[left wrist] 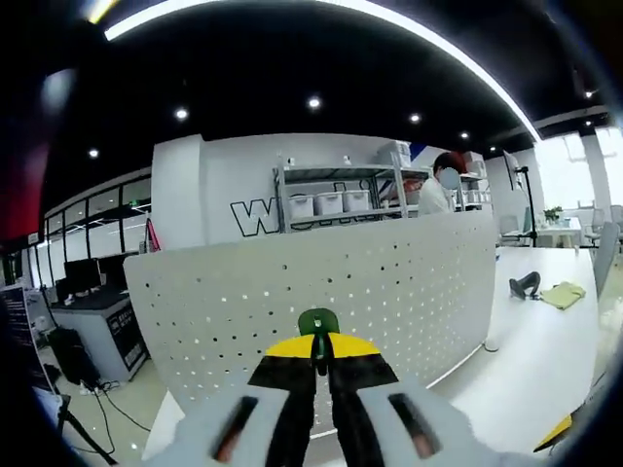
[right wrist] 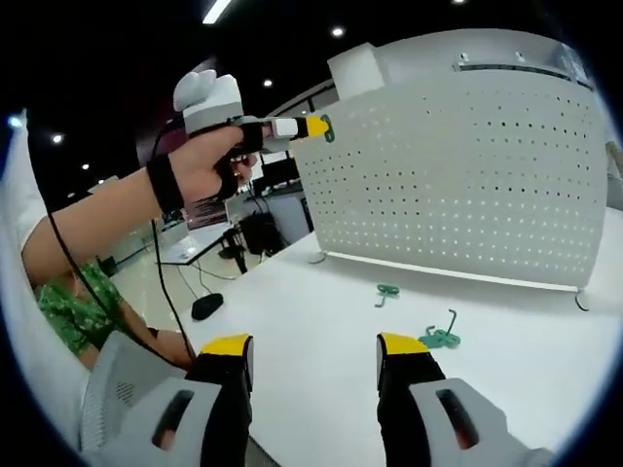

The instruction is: Insert the hook assembly into the mounting plate slot until the hook locks in place.

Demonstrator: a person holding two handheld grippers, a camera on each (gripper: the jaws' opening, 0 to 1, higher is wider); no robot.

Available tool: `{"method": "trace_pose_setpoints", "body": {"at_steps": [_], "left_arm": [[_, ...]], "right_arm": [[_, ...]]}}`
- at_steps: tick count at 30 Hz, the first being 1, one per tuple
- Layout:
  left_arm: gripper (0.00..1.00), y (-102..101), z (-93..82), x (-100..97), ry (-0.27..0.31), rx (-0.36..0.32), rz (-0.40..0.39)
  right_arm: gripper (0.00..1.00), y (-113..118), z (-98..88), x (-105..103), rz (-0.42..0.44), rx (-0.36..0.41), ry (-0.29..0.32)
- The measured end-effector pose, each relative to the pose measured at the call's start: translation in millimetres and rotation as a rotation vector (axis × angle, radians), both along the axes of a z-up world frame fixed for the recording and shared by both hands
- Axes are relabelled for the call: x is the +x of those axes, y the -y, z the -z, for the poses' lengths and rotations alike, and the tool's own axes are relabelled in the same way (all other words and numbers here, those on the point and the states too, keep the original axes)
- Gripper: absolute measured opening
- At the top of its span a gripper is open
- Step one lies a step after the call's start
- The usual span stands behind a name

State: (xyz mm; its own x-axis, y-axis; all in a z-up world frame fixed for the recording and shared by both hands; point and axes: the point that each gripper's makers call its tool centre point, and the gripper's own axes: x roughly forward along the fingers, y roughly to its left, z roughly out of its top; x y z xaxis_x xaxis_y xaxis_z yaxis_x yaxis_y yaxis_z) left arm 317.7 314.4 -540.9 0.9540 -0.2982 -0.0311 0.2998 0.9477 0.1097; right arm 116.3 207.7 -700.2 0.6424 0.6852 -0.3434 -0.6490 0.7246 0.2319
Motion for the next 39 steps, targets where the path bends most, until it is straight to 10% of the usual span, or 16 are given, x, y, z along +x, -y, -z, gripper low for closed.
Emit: {"method": "trace_pose_setpoints", "body": {"at_steps": [39], "left_arm": [[0.04,-5.7,-18.5,72.5,0.021,0.021,-0.126]], "right_arm": [[0.52,17.3,3.5,3.2,0.034,0.003,-0.016]]}}
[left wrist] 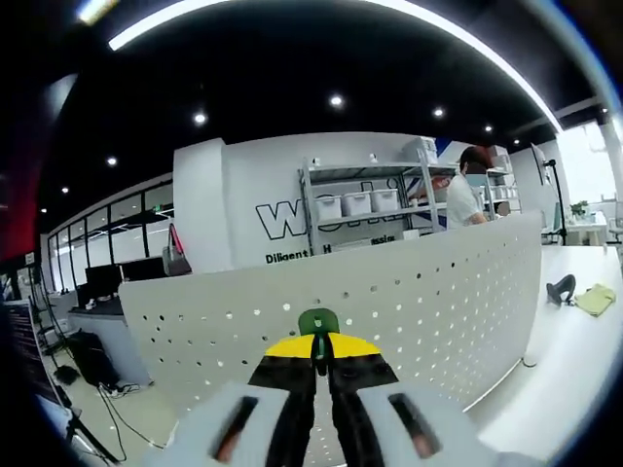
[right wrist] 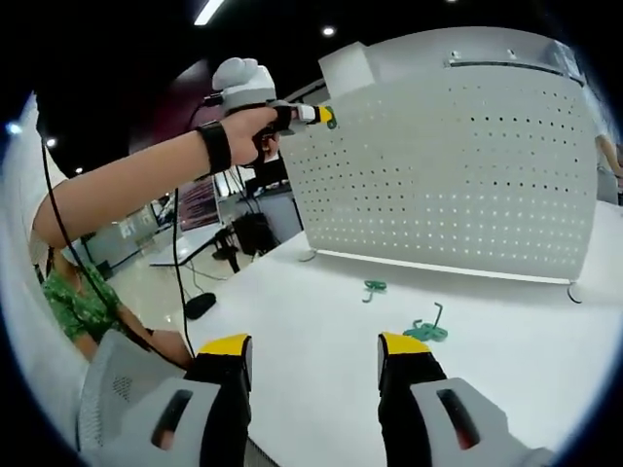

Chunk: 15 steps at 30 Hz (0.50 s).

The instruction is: Insert the hook assembly into the mounting plate slot until the hook locks in place.

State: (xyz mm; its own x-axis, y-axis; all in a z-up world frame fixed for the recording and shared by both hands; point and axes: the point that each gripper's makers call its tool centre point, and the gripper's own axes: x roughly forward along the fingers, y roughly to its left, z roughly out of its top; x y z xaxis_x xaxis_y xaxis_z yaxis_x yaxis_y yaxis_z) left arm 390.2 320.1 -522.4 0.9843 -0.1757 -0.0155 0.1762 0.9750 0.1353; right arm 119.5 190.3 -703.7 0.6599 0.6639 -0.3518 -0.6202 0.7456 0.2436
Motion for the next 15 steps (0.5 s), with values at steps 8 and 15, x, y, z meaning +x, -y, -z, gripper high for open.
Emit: {"method": "trace_pose_setpoints", "body": {"at_steps": [8,15], "left_arm": [[0.04,-8.8,-4.5,15.4,0.000,0.007,-0.028],[0.04,-9.0,-7.5,21.0,-0.006,-0.008,-0.031]], "right_arm": [[0.51,0.8,4.0,1.1,0.006,0.002,-0.013],[0.51,1.2,4.8,0.6,0.003,0.000,-0.017]]}}
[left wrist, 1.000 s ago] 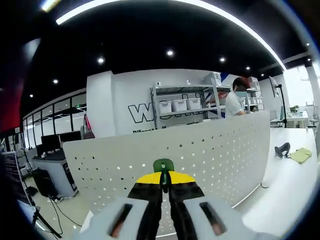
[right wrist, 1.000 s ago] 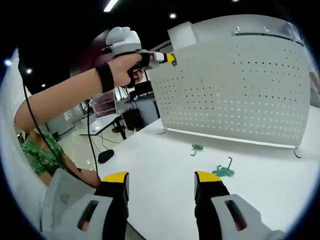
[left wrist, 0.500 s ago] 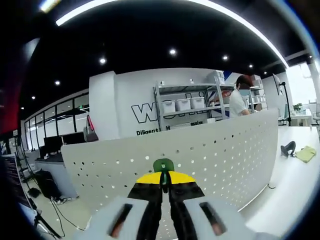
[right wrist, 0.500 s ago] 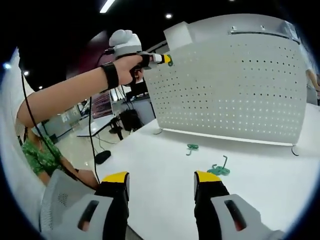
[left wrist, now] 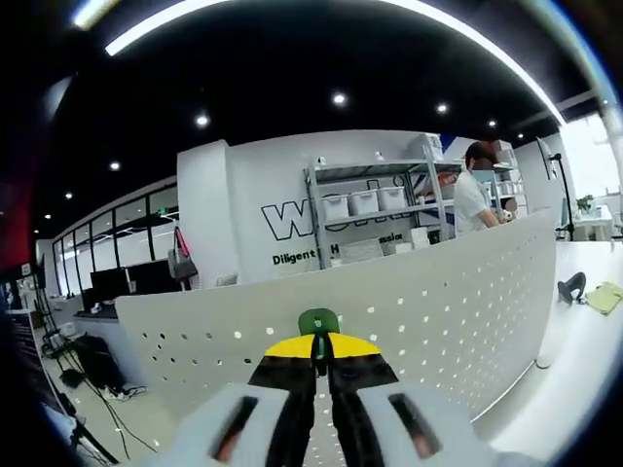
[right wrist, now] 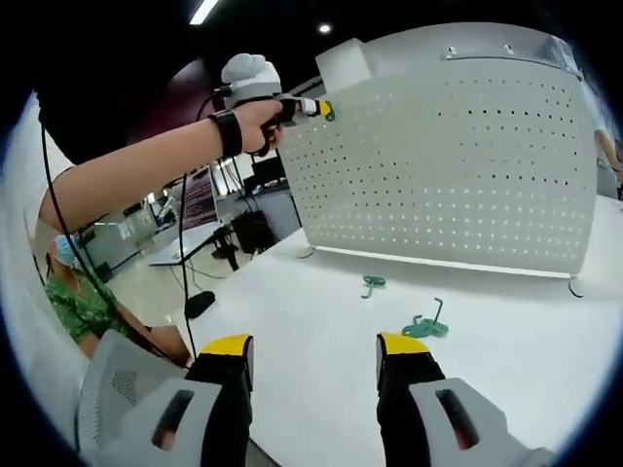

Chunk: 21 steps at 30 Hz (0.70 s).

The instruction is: Insert the hook assembly into the mounting plate slot until the hook locks in place.

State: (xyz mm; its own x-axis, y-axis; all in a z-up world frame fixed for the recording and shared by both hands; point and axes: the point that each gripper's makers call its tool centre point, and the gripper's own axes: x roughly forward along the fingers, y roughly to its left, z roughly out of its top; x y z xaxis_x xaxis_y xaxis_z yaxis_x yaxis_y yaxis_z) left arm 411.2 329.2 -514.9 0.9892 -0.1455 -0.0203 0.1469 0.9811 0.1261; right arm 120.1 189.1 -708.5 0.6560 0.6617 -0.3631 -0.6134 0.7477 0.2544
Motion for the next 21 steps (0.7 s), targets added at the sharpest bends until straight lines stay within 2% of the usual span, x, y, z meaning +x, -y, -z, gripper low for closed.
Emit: {"method": "trace_pose_setpoints", "body": {"at_steps": [13,21], "left_arm": [[0.04,-10.7,8.6,8.8,-0.027,0.002,-0.028],[0.04,-8.1,10.3,13.3,-0.036,-0.001,-0.025]], "right_arm": [[0.50,3.9,1.8,0.4,0.010,0.001,-0.008],[0.50,5.1,1.9,0.8,0.012,-0.005,-0.005]]}}
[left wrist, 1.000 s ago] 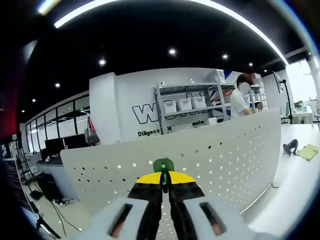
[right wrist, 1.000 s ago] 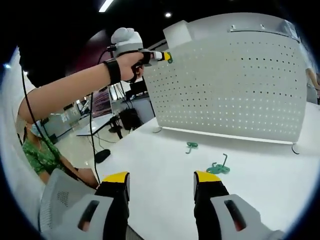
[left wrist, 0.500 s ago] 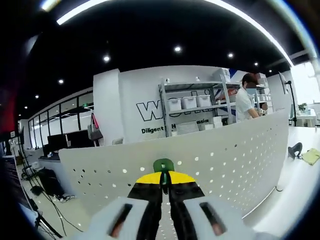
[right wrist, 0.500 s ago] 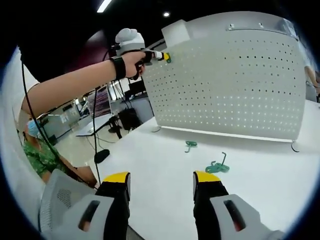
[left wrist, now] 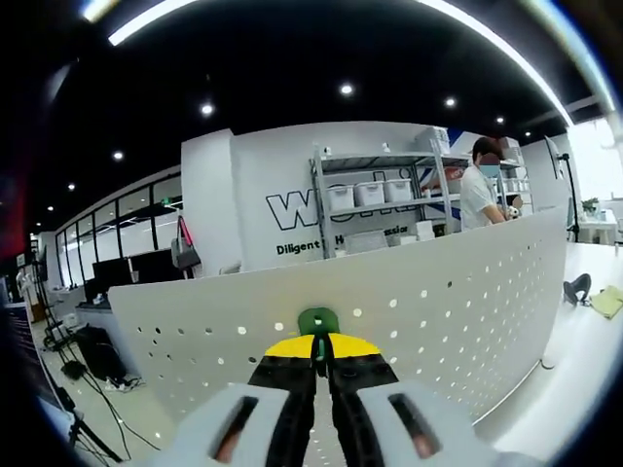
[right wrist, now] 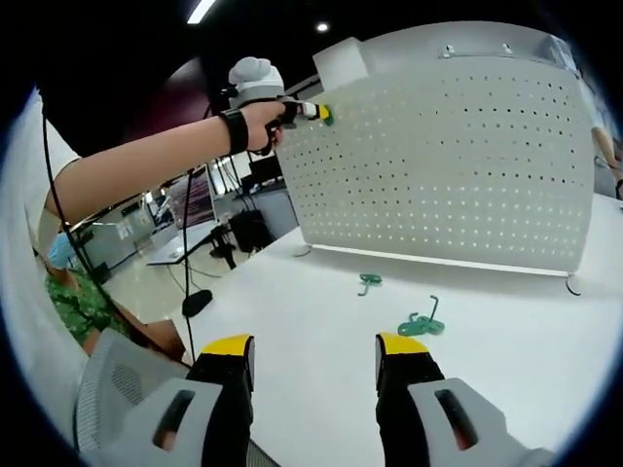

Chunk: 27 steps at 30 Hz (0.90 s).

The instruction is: Insert the hook assembly into the mounting plate slot until the hook locks in place.

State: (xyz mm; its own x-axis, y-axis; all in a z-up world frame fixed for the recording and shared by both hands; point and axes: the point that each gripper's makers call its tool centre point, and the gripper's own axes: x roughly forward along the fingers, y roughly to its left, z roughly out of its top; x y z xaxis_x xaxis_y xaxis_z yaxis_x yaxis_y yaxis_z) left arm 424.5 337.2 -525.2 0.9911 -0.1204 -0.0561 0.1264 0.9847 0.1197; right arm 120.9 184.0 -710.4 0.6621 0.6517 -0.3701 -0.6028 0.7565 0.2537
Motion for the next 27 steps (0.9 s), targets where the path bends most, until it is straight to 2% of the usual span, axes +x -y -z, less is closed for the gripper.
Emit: {"method": "trace_pose_setpoints", "body": {"at_steps": [16,24,25,27], "left_arm": [[0.04,-1.3,1.9,1.7,0.004,0.009,-0.029],[0.04,-0.1,2.1,1.3,-0.006,-0.025,-0.048],[0.05,0.8,5.0,1.0,-0.025,-0.023,-0.048],[0.05,1.5,3.0,1.1,-0.013,-0.006,-0.049]], "right_arm": [[0.49,1.9,3.1,-0.8,0.003,-0.004,-0.014],[0.49,1.9,4.1,-0.6,0.005,0.007,-0.021],[0.49,1.1,4.3,-0.8,0.002,0.008,-0.021],[0.49,-1.1,4.2,-1.3,-0.006,0.004,-0.019]]}}
